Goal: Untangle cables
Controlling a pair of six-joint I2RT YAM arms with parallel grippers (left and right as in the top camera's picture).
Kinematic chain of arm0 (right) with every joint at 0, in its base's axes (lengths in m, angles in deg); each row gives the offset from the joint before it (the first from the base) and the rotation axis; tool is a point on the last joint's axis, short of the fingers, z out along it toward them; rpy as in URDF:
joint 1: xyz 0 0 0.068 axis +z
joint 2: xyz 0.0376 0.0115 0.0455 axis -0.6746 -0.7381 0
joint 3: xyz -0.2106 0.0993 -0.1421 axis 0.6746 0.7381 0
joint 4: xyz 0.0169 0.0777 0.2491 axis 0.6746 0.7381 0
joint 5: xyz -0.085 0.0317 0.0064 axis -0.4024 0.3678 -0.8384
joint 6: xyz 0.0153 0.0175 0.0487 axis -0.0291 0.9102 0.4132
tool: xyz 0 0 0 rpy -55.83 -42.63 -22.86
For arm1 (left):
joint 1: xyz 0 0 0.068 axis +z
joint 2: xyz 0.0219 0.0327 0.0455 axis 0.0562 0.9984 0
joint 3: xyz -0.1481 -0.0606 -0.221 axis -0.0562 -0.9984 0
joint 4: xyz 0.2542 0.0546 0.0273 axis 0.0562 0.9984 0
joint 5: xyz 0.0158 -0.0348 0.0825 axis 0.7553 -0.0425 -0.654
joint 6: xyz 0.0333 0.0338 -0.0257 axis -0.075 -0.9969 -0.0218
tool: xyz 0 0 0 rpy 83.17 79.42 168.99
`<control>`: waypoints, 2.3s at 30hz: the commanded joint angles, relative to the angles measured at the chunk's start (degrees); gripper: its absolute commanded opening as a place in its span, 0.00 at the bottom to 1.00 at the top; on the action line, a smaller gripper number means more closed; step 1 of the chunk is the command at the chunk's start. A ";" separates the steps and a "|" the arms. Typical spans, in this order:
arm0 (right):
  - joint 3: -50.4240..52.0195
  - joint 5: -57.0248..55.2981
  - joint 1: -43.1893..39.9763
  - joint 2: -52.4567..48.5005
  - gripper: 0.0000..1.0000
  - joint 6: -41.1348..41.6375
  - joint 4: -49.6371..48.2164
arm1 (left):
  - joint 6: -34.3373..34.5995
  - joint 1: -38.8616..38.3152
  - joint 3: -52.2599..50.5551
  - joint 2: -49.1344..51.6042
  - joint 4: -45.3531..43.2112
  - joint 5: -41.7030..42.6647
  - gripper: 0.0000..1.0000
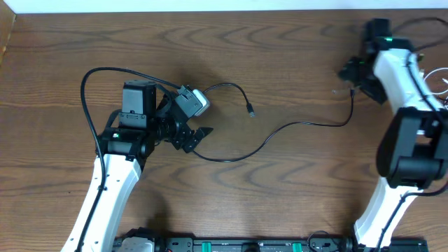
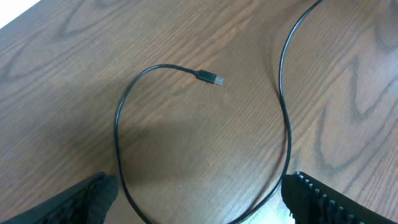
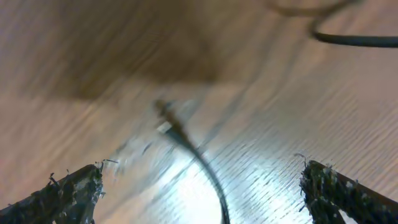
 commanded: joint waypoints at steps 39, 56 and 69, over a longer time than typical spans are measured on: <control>10.49 24.57 25.11 7.91 0.99 -80.00 13.07 | 0.46 -0.09 0.46 5.57 2.21 -0.68 0.90; 23.87 24.57 25.55 7.91 0.42 -85.11 -5.33 | 0.46 -0.09 0.46 5.57 2.21 -0.68 0.90; 21.57 17.38 25.44 9.79 0.01 -65.00 -12.81 | 0.48 -0.09 0.46 5.57 2.21 -0.68 0.90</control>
